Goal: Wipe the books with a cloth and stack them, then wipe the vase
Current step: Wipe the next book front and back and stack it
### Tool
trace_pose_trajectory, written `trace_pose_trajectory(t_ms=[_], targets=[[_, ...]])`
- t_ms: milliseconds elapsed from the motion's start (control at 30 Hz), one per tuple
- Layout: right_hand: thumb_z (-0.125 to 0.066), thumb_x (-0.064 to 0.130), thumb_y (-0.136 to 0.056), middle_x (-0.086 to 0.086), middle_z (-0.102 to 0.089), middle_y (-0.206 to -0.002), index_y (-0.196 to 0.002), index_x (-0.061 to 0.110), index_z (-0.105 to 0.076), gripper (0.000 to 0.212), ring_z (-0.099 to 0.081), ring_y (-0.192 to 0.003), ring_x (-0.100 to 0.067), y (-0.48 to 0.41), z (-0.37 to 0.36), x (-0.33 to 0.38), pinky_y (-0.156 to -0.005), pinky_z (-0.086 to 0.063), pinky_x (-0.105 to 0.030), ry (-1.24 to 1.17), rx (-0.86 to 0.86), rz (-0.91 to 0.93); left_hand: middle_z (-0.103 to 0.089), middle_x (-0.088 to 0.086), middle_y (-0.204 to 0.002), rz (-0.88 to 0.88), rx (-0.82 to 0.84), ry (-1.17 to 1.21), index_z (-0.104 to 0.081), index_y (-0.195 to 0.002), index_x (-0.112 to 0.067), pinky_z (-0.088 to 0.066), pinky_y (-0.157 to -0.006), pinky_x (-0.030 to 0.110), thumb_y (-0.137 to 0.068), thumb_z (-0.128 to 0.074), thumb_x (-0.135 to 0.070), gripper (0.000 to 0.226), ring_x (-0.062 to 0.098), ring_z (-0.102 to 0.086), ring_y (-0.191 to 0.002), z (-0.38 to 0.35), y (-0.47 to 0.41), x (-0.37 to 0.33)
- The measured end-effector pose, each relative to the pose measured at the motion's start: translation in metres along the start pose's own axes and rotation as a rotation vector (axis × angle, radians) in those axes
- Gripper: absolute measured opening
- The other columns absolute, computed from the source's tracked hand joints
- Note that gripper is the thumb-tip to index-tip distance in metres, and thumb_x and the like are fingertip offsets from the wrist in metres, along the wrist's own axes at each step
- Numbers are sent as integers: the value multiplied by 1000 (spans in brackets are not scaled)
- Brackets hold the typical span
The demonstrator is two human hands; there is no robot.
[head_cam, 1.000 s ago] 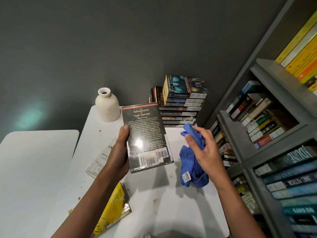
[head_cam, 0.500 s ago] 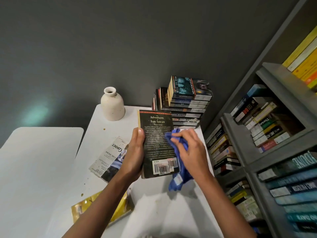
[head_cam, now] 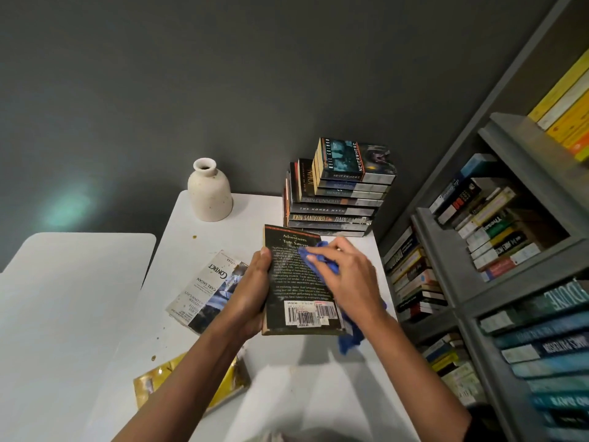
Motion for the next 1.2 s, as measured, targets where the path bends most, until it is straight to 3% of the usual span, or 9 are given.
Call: trace_pose_trajectory(t_ms=[167,300,467,633,800,867,1000,1100,1200], targets=[[-56,42,-90,14,-50,-89,-108,34,-71,25,-56,-73,-7,34,-11,43,-58,-49,-28,-120,188,245,-62,26,-123,-72,-31,-54,-45,-132,-3,-57,-83,45,-105,-29,-40,49,40,-61,-113,7,0,-10],[-61,37,-88,15,-48,-86,-107,30,-72,23,-55,-70,-7,17,0,7,-59,-51,-28,-106,58,79,-64,25,-119,-31,-15,-44,-44,-131,-6,-60,-72,42,-105,-29,-41,46,37,-66,-106,6,4,-7],[-57,40,-88,11,-50,-84,-102,33,-73,23,-54,-68,-5,35,-12,62,-57,-36,-16,-82,211,297,-74,15,-85,89,80,40,-56,-117,-3,-53,-47,23,-104,-28,-40,49,20,-71,-63,-1,5,-5],[-50,49,-88,15,-49,-87,-105,35,-72,31,-55,-69,-6,11,-3,33,-58,-51,-36,-51,136,148,-71,25,-98,176,133,108,-56,-122,-2,-60,-58,38,-104,-27,-41,52,31,-73,-76,-6,9,-2],[-57,41,-89,11,-49,-83,-104,35,-73,22,-50,-68,-3,38,-13,70,-57,-34,-18,-111,303,347,-73,19,-86,202,108,144,-61,-106,-2,-57,-51,29,-104,-30,-38,48,26,-72,-67,0,8,-5],[-58,44,-88,14,-46,-83,-106,37,-72,23,-47,-69,0,38,-16,63,-56,-40,-22,-126,335,349,-72,22,-95,197,102,153,-58,-114,0,-58,-56,31,-104,-30,-37,48,27,-72,-74,4,7,-6],[-52,50,-87,14,-50,-87,-104,35,-72,30,-54,-71,-5,11,-10,37,-60,-51,-32,-102,151,139,-71,25,-100,211,96,157,-58,-117,-1,-61,-59,41,-104,-28,-40,51,31,-72,-76,-1,9,-9],[-57,47,-87,12,-51,-84,-102,34,-73,26,-51,-70,-1,27,-16,66,-59,-38,-18,-144,245,259,-73,18,-84,191,68,158,-60,-104,-4,-58,-51,30,-104,-29,-37,46,24,-72,-65,0,6,-16],[-62,44,-85,12,-50,-84,-103,35,-73,23,-50,-71,1,45,-19,74,-56,-38,-22,-179,345,365,-73,18,-85,164,57,156,-59,-107,-2,-58,-54,29,-104,-28,-35,45,25,-71,-69,3,7,-19]])
Point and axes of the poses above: each hand's wrist, its own y-axis away from the middle knuckle, its own z-axis out of the back of the hand, x = y × z, the point moved 6 cm from there along -y, towards the middle knuckle
